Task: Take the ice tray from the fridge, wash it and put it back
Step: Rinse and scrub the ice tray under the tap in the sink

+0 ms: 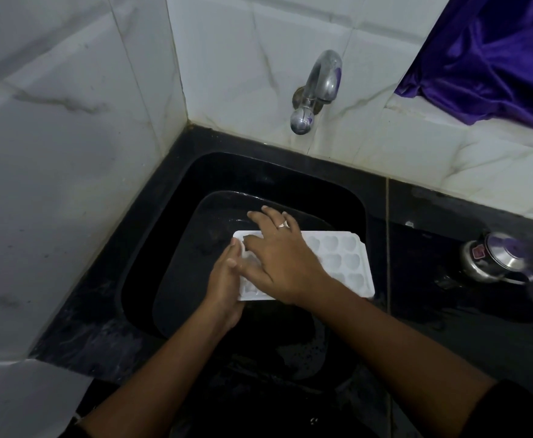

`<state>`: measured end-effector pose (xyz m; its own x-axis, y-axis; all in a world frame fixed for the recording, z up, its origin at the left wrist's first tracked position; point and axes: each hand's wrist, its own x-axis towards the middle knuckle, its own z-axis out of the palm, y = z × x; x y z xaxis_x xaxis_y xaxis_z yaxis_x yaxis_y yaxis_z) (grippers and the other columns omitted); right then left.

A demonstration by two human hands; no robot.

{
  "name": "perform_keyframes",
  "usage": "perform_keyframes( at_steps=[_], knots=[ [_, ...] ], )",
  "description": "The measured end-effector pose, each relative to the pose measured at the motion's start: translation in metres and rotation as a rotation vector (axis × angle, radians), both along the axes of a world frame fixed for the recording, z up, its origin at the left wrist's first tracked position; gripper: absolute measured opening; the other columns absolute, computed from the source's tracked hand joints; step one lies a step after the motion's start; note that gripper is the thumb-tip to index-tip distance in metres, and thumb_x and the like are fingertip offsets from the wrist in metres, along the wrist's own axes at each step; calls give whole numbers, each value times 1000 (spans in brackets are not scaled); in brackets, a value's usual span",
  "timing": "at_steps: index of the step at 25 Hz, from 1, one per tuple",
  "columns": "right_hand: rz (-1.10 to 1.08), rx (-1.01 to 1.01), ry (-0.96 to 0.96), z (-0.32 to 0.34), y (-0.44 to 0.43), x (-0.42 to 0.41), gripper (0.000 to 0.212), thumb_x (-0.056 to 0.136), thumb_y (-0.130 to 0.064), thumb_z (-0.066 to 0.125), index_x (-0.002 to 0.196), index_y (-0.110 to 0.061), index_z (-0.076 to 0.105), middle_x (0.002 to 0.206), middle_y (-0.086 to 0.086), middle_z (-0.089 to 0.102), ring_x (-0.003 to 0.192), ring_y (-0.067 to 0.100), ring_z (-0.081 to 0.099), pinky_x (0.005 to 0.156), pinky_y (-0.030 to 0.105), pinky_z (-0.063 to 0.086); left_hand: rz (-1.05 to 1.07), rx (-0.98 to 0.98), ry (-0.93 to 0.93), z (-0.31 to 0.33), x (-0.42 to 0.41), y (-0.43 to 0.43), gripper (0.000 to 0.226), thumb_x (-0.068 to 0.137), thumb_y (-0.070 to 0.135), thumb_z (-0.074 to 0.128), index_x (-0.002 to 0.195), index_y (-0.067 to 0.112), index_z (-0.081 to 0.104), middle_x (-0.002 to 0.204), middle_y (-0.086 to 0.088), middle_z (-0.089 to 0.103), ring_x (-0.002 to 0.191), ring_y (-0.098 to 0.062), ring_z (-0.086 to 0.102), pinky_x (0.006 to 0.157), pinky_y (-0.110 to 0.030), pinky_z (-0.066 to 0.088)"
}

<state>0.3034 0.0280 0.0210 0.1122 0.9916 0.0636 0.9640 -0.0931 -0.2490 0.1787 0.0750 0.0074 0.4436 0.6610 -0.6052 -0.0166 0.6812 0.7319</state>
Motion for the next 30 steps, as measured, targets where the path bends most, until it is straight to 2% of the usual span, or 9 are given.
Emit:
perform_keyframes(
  at_steps=[3,7,10,14,18,21,24,27,30],
  knots=[
    [57,-65,-33,0,-6,3,69,101,-72,25,137,-30,66,163,11,40,155,32,24,126,60,15,8,-19,-9,1,-12,9,49,111,49,43,124,12,73,112,-16,80,102,-32,79,87,-44,63],
    [-2,-47,-10,14,4,-4,66,101,-70,25,115,-31,77,161,11,43,155,33,26,125,60,15,-60,-4,15,3,-21,12,52,110,51,43,127,11,71,118,-18,78,109,-34,76,97,-50,61],
    [-29,-54,34,11,9,-29,72,98,-72,26,115,-25,78,160,10,44,154,30,27,124,58,17,-55,9,28,3,-29,19,52,109,53,44,131,14,70,117,-15,79,108,-33,77,99,-54,59],
    [-79,-155,236,24,15,-27,75,95,-75,20,112,-31,79,156,6,44,150,26,26,124,56,14,-83,-15,12,4,-38,27,44,110,45,49,124,10,73,101,-11,82,87,-23,81,70,-36,66],
    [87,-143,-163,24,25,-22,70,100,-73,24,108,-27,76,138,10,56,134,31,45,120,64,22,-115,-46,18,4,-39,30,50,109,51,46,124,11,73,111,-16,80,98,-28,80,80,-39,64],
    [82,-118,-284,20,20,-29,70,100,-75,28,124,-24,70,150,14,50,144,36,39,121,65,19,-108,-60,-4,1,-39,38,53,108,54,46,127,12,73,114,-17,79,105,-32,78,84,-40,64],
    [38,-172,-94,16,10,-31,75,99,-76,23,149,-30,54,168,12,28,158,35,17,126,62,10,-119,-38,-13,0,-42,48,56,108,56,44,126,11,73,115,-19,79,104,-34,78,84,-43,64],
    [6,-178,92,23,15,-18,67,99,-72,22,137,-38,65,168,9,30,158,32,14,126,59,8,-184,-18,-28,-4,-45,48,53,110,51,41,122,11,74,107,-13,81,96,-24,80,74,-35,65],
    [-3,-147,-51,23,29,-28,72,99,-71,20,121,-30,75,160,13,42,153,34,27,123,63,16,-215,30,2,-1,-43,46,46,111,50,41,120,18,74,98,-3,83,88,-14,81,68,-29,63]
  ],
)
